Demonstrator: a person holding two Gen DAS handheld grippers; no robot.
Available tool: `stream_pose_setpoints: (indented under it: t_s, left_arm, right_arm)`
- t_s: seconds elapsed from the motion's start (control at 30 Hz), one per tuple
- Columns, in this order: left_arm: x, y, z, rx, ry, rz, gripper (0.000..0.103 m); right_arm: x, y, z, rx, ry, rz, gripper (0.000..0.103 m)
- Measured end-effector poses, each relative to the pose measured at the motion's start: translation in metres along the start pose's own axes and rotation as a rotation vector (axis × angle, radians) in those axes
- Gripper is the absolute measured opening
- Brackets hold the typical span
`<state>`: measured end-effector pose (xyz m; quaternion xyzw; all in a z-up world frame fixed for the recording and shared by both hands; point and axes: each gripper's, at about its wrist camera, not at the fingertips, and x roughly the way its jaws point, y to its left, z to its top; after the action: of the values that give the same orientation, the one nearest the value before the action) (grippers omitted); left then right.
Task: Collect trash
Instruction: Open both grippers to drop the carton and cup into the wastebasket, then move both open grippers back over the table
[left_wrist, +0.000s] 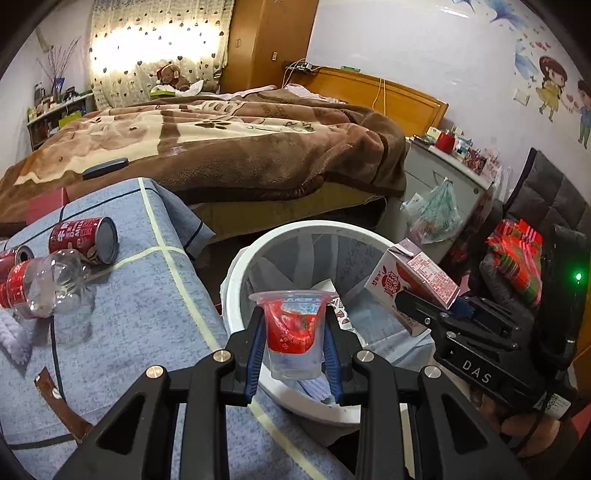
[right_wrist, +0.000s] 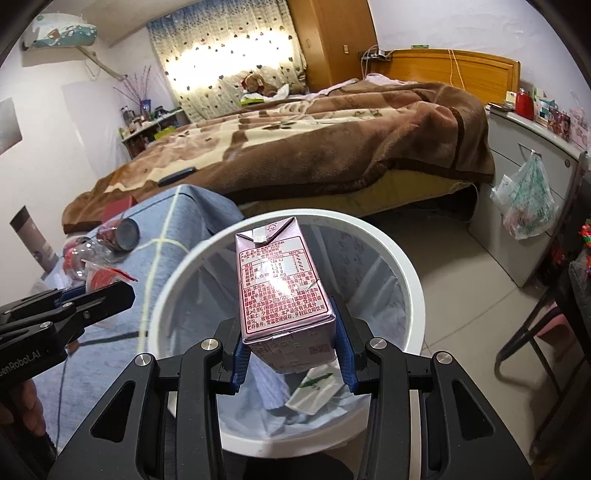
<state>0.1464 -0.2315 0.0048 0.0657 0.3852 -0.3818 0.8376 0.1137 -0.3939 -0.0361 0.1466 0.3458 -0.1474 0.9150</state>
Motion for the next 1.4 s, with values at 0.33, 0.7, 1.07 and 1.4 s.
stream_pose_setpoints:
  t_s: [0.33,0.7,1.07,1.4]
  left_arm:
    - [0.008,-0.001,0.0,-0.009,0.019,0.001,0.062]
    - [0.001,0.007,-0.001,-0.039,0.01,-0.004,0.067]
    - [-0.027,0.026,-0.009,-0.07,-0.032,0.028,0.067]
    - [-0.056,0.059,-0.023,-0.127,-0.069,0.093,0.067]
  right_arm:
    - [0.005,-0.006,0.0,-0.016,0.023,-0.038,0.041]
    - [-0.002,-0.005,0.002,-0.021,-0.003,-0.056,0.055]
    - [-0.013,0.012,0.003,-0.039,-0.033,-0.019,0.055]
    - [-0.018,0.038,0.003,-0.077,-0.056,0.022,0.055]
